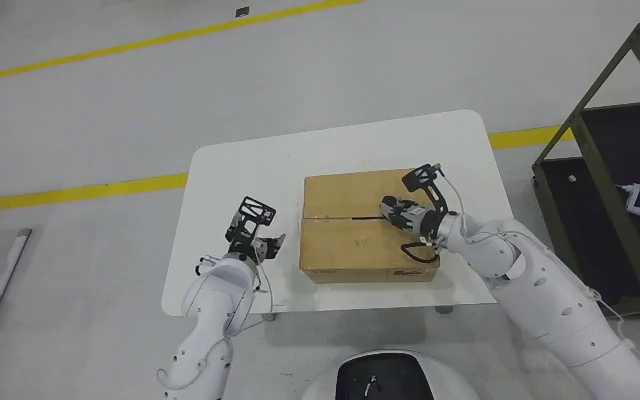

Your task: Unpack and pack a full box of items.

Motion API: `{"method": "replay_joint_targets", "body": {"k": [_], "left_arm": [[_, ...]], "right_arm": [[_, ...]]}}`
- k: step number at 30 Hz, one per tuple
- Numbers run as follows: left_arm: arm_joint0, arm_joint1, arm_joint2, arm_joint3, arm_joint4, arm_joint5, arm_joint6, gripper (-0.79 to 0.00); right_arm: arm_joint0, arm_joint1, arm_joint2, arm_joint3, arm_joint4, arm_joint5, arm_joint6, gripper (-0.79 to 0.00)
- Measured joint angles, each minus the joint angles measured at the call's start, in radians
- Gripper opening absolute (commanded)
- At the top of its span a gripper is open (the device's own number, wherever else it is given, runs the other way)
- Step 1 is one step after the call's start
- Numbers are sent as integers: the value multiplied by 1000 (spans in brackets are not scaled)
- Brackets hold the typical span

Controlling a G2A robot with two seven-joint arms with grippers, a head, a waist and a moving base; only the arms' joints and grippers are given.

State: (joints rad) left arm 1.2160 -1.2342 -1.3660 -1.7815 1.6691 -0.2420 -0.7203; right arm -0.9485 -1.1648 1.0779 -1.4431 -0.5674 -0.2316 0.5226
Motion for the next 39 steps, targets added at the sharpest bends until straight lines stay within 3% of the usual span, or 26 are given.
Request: {"method": "replay_joint_targets", "body": {"k": [7, 12, 18, 31, 39], "left_arm": [[-2, -2, 56, 142, 47, -38, 133, 0], [-49, -17, 111, 249, 49, 32, 231, 0], [-107, -38, 133, 328, -60, 131, 308, 0], [-124, -55, 93, 333, -225, 232, 430, 0], [-119, -60, 65, 293, -340, 222, 465, 0]], "right_arm": [[-5, 0, 7, -7, -9, 3, 9, -785], [-8, -1, 13, -12, -12, 8, 13, -785], [-14, -2, 17, -18, -13, 16, 15, -785], [-15, -7, 18, -28, -16, 17, 18, -785], [-15, -9, 19, -26, -16, 15, 22, -785]]}}
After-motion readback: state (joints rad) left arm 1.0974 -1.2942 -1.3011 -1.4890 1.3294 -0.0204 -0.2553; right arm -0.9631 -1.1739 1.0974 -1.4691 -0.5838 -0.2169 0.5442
